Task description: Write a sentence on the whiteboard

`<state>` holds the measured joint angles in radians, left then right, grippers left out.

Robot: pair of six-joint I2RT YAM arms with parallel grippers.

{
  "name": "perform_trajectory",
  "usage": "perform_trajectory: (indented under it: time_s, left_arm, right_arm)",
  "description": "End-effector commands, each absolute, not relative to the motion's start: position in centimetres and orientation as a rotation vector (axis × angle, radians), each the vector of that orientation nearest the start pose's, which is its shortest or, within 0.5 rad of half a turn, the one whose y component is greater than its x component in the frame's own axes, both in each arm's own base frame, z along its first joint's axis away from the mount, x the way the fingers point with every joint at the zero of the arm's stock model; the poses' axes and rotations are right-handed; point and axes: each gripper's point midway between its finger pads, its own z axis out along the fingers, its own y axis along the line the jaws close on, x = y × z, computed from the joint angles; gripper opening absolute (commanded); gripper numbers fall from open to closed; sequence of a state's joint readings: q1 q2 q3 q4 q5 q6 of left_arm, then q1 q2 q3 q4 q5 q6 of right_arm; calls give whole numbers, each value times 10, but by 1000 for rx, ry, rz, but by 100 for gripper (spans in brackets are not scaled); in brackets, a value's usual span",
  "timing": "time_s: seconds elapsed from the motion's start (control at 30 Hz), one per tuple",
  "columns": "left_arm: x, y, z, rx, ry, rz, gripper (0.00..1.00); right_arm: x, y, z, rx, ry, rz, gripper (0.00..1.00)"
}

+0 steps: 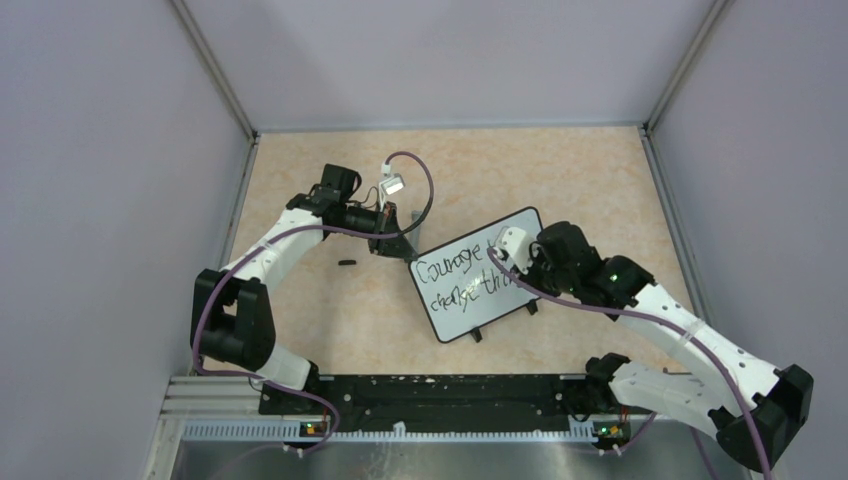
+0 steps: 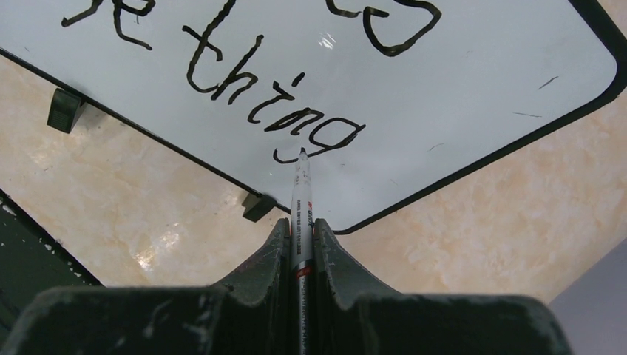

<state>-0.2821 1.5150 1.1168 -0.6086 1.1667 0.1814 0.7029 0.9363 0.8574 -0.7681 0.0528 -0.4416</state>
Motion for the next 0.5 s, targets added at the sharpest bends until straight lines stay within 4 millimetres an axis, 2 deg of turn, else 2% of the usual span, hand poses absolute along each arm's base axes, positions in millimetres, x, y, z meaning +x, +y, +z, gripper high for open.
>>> perform_trajectory:
  time_s: [0.0, 0.13, 0.33, 0.47]
  left_arm:
    - [250, -236, 179, 951, 2100, -1450, 0]
    - [251, -236, 179, 951, 2101, -1447, 0]
    - [251, -236, 178, 950, 2102, -1446, 0]
    - [251, -236, 178, 950, 2102, -1446, 0]
  right_arm:
    - [214, 128, 171, -1221, 2052, -22, 0]
    - [216, 118, 163, -1209, 2084, -72, 0]
    - [221, 115, 172, -1156, 2076, -38, 0]
    - [223, 112, 169, -1155, 2094, -6, 0]
